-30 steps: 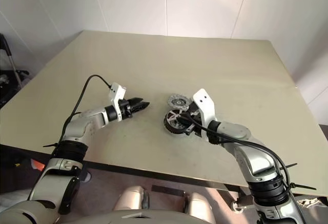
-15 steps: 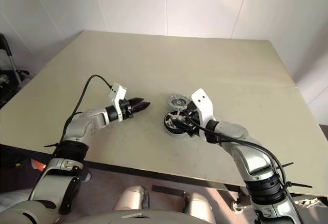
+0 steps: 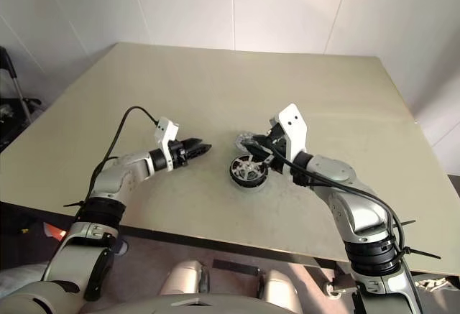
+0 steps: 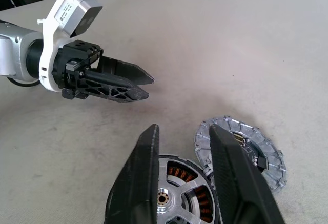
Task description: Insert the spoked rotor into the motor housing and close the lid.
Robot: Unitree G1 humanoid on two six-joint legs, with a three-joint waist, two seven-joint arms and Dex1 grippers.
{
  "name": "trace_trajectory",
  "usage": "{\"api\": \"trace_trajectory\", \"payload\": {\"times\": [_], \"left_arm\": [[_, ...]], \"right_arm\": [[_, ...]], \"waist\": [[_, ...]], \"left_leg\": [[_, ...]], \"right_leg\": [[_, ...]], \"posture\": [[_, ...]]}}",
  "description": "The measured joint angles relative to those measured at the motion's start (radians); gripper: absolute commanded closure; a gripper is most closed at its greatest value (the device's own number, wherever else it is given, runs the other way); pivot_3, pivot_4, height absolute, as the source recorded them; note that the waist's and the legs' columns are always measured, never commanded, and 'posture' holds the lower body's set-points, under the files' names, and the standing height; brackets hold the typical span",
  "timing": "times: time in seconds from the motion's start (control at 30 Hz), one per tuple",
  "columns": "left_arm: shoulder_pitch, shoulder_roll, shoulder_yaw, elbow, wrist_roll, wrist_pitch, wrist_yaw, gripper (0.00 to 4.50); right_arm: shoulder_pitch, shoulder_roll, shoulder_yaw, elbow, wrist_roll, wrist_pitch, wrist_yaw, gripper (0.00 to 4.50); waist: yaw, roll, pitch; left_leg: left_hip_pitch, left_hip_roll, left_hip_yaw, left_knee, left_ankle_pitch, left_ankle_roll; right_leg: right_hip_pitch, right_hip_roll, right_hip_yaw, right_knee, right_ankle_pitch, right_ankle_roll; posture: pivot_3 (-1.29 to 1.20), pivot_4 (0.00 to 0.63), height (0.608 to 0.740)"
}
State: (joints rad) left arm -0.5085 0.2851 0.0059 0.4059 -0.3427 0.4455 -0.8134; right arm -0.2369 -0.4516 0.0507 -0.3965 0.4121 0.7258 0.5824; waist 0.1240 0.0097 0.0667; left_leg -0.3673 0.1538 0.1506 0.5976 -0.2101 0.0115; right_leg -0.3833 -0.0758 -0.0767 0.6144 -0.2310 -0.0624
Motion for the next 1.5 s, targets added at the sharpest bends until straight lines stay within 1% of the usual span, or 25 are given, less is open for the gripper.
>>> {"api": "trace_trajectory", "payload": {"times": [0.13, 0.27, 0.37, 0.4, 0.43, 0.5, 0.7, 0.8, 1.07, 1.17, 1.23, 1.5], "left_arm": [[0.000, 0.001, 0.000, 0.003, 0.003, 0.000, 0.000, 1.86], [0.000, 0.005, 0.000, 0.007, 0.008, 0.000, -0.001, 1.86], [0.000, 0.007, -0.001, 0.007, 0.009, 0.000, -0.002, 1.86], [0.000, 0.010, -0.001, 0.007, 0.009, 0.000, -0.003, 1.86], [0.000, 0.013, -0.001, 0.007, 0.009, 0.000, -0.003, 1.86], [0.000, 0.020, -0.001, 0.007, 0.009, 0.000, -0.008, 1.86], [0.000, 0.019, -0.003, 0.010, 0.010, 0.000, -0.009, 1.86], [0.000, 0.015, -0.007, 0.010, 0.010, 0.000, -0.009, 1.86], [-0.001, 0.012, -0.010, 0.013, 0.010, 0.000, -0.010, 1.86], [0.000, 0.011, -0.011, 0.013, 0.011, 0.000, -0.011, 1.86], [0.000, 0.011, -0.011, 0.013, 0.011, 0.000, -0.010, 1.86], [0.000, 0.011, -0.011, 0.013, 0.011, 0.000, -0.009, 1.86]], "right_arm": [[0.044, 0.009, 0.028, 0.037, -0.016, -0.003, 0.001, 3.85], [0.082, 0.023, 0.051, 0.116, -0.036, -0.061, 0.007, 3.85], [0.083, 0.030, 0.054, 0.145, -0.047, -0.093, 0.008, 3.85], [0.083, 0.033, 0.056, 0.152, -0.050, -0.097, 0.007, 3.85], [0.083, 0.034, 0.057, 0.159, -0.052, -0.103, 0.006, 3.85], [0.082, 0.036, 0.058, 0.169, -0.056, -0.111, 0.005, 3.85], [0.082, 0.035, 0.056, 0.170, -0.055, -0.128, 0.012, 3.85], [0.080, 0.026, 0.056, 0.152, -0.054, -0.121, 0.016, 3.85], [0.073, 0.006, 0.061, 0.103, -0.055, -0.097, 0.033, 3.85], [0.074, -0.008, 0.064, 0.083, -0.051, -0.082, 0.052, 3.24], [0.073, -0.013, 0.071, 0.070, -0.053, -0.081, 0.053, 2.63], [0.072, -0.013, 0.080, 0.071, -0.060, -0.075, 0.052, 2.63]], "waist": [[0.000, 0.000, 0.000], [-0.002, 0.000, -0.001], [-0.004, -0.001, -0.001], [-0.004, -0.001, -0.001], [-0.004, -0.002, -0.001], [-0.003, -0.002, -0.001], [-0.003, -0.002, -0.001], [-0.003, -0.002, -0.001], [-0.002, -0.002, -0.001], [-0.002, -0.002, -0.001], [-0.002, -0.002, -0.001], [-0.002, -0.002, -0.001]], "left_leg": [[0.000, 0.000, 0.000, 0.000, 0.000, 0.000], [0.001, 0.000, 0.000, 0.000, 0.000, 0.000], [0.008, 0.000, 0.000, 0.000, 0.000, 0.000], [0.012, 0.000, 0.000, 0.000, -0.001, 0.002], [0.016, 0.000, 0.000, -0.001, -0.002, 0.002], [0.021, 0.000, 0.000, -0.002, -0.002, 0.002], [0.019, 0.000, 0.000, -0.002, -0.002, 0.003], [0.016, 0.000, 0.000, -0.003, -0.002, 0.003], [0.014, 0.000, 0.000, -0.003, -0.002, 0.003], [0.014, 0.000, 0.000, -0.003, -0.003, 0.004], [0.015, 0.000, 0.000, -0.003, -0.003, 0.003], [0.014, 0.000, 0.000, -0.004, -0.003, 0.003]], "right_leg": [[0.000, 0.000, 0.000, 0.000, 0.000, 0.000], [0.001, 0.000, 0.000, 0.000, 0.000, 0.000], [0.009, 0.000, 0.000, 0.000, 0.000, 0.000], [0.012, 0.000, 0.000, -0.001, -0.001, 0.002], [0.016, 0.000, 0.000, -0.002, -0.004, 0.007], [0.021, 0.000, 0.000, -0.004, -0.004, 0.007], [0.020, 0.000, 0.000, -0.006, -0.003, 0.008], [0.017, 0.000, 0.000, -0.006, 0.000, 0.002], [0.016, 0.000, 0.000, -0.007, 0.000, 0.002], [0.016, 0.000, 0.000, -0.007, 0.000, 0.002], [0.016, 0.000, 0.000, -0.007, 0.000, 0.002], [0.016, 0.000, 0.000, -0.007, 0.000, 0.002]], "posture": [[0.00, 0.000, 0.740], [0.00, 0.000, 0.740], [0.00, 0.000, 0.740], [0.00, 0.000, 0.740], [0.00, 0.000, 0.740], [0.00, 0.000, 0.740], [0.00, 0.000, 0.740], [0.00, 0.000, 0.740], [0.00, 0.000, 0.740], [0.00, 0.000, 0.740], [0.00, 0.000, 0.740], [0.00, 0.000, 0.740]]}}
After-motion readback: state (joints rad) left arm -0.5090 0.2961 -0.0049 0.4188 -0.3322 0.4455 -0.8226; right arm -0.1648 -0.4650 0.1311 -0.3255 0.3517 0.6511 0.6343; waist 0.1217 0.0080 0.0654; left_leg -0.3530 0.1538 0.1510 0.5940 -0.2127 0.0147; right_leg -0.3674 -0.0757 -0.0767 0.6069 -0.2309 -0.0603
